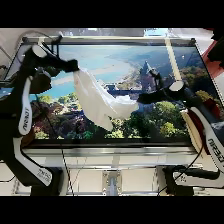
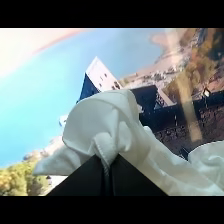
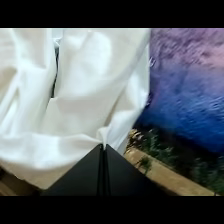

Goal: Fold the shirts.

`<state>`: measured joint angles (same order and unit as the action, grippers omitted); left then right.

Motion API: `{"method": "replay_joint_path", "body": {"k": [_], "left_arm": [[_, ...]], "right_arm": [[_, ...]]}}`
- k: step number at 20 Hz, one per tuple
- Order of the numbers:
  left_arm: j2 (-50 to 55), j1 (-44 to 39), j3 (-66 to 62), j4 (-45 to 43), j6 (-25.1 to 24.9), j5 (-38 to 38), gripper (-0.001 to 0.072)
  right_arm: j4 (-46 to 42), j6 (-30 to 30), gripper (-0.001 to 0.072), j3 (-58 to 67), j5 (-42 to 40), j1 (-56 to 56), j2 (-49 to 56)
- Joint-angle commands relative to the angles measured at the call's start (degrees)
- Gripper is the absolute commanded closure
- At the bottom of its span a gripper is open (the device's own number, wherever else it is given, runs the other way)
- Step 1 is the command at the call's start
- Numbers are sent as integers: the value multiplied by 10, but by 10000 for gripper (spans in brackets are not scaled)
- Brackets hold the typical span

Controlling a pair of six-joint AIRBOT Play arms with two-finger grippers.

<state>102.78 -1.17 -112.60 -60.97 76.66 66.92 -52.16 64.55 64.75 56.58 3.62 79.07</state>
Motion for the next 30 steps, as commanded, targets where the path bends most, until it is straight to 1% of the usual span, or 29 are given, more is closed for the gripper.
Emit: {"method": "replay_joint_path", "body": {"k": [1, 4, 6, 8, 9, 10, 11, 12, 13, 14, 16, 20, 21, 22, 23, 26, 28, 30], "left_arm": [[-113, 16, -48, -82, 1, 30, 685], [-242, 19, -48, -94, 0, 57, 685], [-319, 19, -48, -89, 0, 55, 685], [-360, 19, -48, -90, 0, 59, 685], [-367, 19, -48, -89, 1, 75, 685], [-368, 19, -47, -89, 2, 101, 685], [-368, 19, -33, -89, 3, 116, 685], [-367, 19, -17, -90, 4, 125, 685], [-367, 19, 3, -92, 7, 128, 685], [-367, 19, 24, -96, 12, 126, 684], [-367, 19, 65, -96, 13, 122, 685], [-366, 19, 115, -102, 13, 96, 685], [-366, 19, 118, -107, 13, 89, 685], [-366, 19, 118, -116, 13, 84, 685], [-366, 19, 118, -122, 13, 76, 685], [-366, 19, 118, -131, 13, 47, 685], [-365, 19, 118, -130, 13, 36, 684], [-363, 19, 118, -130, 13, 33, 685]], "right_arm": [[-113, 47, 682, 75, 22, -50, -107], [-120, 46, 683, 149, 35, -105, -221], [-118, 47, 683, 193, 42, -122, -281], [-103, 47, 681, 203, 90, -123, -305], [-89, 59, 680, 199, 132, -123, -301], [-57, 62, 678, 186, 167, -123, -290], [-13, 61, 620, 166, 187, -122, -275], [37, 61, 454, 137, 187, -117, -258], [78, 61, 321, 111, 177, -106, -236], [106, 61, 305, 88, 159, -89, -213], [115, 60, 304, 53, 101, -29, -155], [116, 31, 301, 47, -64, 114, 17], [122, 31, 258, 58, -103, 134, 67], [145, 31, 236, 75, -120, 144, 111], [180, 30, 211, 99, -120, 148, 158], [274, 6, 180, 177, -96, 148, 271], [301, 6, 169, 226, -95, 149, 322], [301, 27, 169, 266, -89, 153, 360]]}}
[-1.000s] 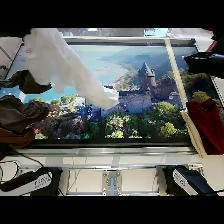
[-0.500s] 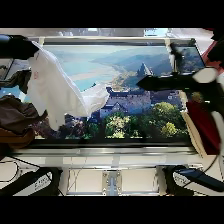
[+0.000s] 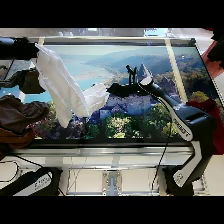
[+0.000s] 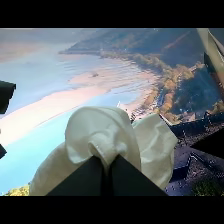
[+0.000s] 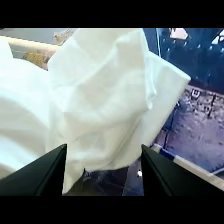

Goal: Fold the shirts.

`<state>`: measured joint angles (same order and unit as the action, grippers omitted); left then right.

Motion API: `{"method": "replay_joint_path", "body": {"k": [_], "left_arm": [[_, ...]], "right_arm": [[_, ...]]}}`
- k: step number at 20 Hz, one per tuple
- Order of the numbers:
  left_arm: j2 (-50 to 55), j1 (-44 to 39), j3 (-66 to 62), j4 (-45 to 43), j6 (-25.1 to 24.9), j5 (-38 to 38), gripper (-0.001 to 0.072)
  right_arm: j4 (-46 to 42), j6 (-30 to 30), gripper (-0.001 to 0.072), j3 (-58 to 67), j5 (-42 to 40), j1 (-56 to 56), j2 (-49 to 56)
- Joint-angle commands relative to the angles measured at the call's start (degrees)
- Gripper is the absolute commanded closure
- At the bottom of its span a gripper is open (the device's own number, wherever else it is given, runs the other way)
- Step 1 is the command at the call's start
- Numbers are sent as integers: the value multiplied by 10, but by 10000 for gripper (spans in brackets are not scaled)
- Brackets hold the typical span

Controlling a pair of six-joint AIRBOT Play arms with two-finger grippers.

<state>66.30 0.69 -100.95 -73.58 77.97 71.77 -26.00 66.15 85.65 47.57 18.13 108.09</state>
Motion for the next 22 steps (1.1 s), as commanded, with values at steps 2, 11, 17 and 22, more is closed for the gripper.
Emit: {"method": "replay_joint_path", "body": {"k": [2, 11, 17, 22], "left_arm": [[4, 0, 1, -4, 0, -15, 684], [9, 0, 1, -4, 0, -14, 685], [10, 0, 1, -4, -2, -12, 684], [11, 0, 1, -5, -10, -12, 684]], "right_arm": [[36, 28, 171, 87, 4, 19, 97], [23, 75, 405, 138, -42, 62, 143], [20, 75, 586, 142, -72, 65, 144], [23, 69, 678, 143, -110, 64, 144]]}}
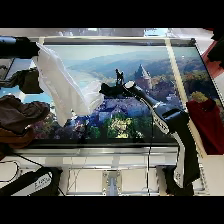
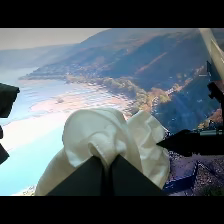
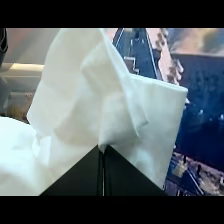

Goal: Fold the shirts.

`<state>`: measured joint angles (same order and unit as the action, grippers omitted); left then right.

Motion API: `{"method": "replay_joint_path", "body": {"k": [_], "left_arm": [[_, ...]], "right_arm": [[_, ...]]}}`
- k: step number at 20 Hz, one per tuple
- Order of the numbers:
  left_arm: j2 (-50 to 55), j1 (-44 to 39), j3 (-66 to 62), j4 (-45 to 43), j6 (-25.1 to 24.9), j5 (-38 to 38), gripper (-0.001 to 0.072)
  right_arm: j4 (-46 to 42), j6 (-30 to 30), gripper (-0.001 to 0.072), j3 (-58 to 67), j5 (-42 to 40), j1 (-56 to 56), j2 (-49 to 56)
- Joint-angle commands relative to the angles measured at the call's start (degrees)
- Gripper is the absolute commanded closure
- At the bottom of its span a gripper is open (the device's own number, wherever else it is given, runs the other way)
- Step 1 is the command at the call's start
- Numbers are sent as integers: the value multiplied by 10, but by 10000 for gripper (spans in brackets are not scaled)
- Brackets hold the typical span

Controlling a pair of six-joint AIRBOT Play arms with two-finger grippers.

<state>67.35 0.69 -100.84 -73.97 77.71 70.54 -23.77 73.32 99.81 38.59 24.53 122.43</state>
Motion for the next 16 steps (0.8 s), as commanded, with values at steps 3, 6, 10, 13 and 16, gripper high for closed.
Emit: {"method": "replay_joint_path", "body": {"k": [3, 6, 10, 13, 16], "left_arm": [[0, 0, 0, -10, -10, 1, 684], [0, 0, 0, -20, -11, 2, 684], [0, 0, 0, -26, -13, 4, 684], [0, 0, 0, -26, -21, 4, 684], [0, 0, 0, -26, -28, 4, 684]], "right_arm": [[-3, -21, 419, 3, 8, -9, -10], [-9, -26, 319, 3, 65, -36, -25], [-48, 24, 198, 3, 97, -52, -24], [-36, 29, 161, 3, 32, -38, -16], [-5, 33, 161, 3, -13, -22, -2]]}}
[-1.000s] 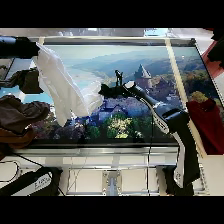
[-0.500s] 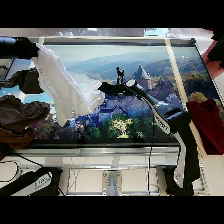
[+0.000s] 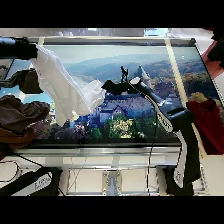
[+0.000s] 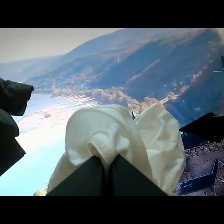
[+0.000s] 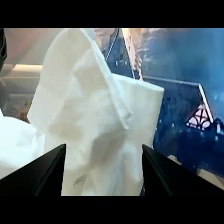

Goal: Fold the shirts.

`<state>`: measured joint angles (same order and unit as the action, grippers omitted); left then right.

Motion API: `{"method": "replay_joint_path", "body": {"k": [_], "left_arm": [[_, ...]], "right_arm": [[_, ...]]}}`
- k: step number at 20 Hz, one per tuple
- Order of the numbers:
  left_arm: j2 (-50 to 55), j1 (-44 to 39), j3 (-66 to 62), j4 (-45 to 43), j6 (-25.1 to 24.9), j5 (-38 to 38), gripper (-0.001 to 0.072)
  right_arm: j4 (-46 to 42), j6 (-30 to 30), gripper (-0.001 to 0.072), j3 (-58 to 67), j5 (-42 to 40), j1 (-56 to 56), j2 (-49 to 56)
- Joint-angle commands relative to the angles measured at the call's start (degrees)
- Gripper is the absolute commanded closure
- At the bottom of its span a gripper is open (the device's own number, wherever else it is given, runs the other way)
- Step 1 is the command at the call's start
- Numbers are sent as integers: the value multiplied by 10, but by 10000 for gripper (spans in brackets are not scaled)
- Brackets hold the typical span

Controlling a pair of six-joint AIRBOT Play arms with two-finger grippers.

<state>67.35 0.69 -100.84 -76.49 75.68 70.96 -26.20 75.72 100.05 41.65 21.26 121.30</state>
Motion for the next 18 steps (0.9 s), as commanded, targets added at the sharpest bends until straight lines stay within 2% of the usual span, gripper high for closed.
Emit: {"method": "replay_joint_path", "body": {"k": [1, 7, 8, 9, 10, 11, 12, 15, 18], "left_arm": [[0, 0, 0, -1, -7, 0, 684], [0, 0, 0, -1, -7, 0, 684], [0, 0, 0, -1, -7, 0, 684], [0, 0, 0, -1, -7, 0, 684], [0, 0, 0, -1, -7, 0, 684], [0, 0, 0, -1, -7, 0, 684], [0, 0, 0, -1, -7, 0, 684], [0, 0, 0, -4, -7, 0, 684], [0, 0, 0, -17, -7, -9, 684]], "right_arm": [[23, 9, 162, 0, -54, 14, 14], [126, -10, 175, 1, -79, 35, 37], [135, -10, 200, 1, -82, 39, 38], [142, -16, 290, 1, -88, 43, 38], [147, -28, 415, 1, -95, 46, 38], [155, -38, 586, 1, -103, 48, 38], [174, -61, 678, 1, -105, 50, 38], [214, -128, 678, 26, -70, 40, 37], [152, -140, 679, 76, 4, 5, 10]]}}
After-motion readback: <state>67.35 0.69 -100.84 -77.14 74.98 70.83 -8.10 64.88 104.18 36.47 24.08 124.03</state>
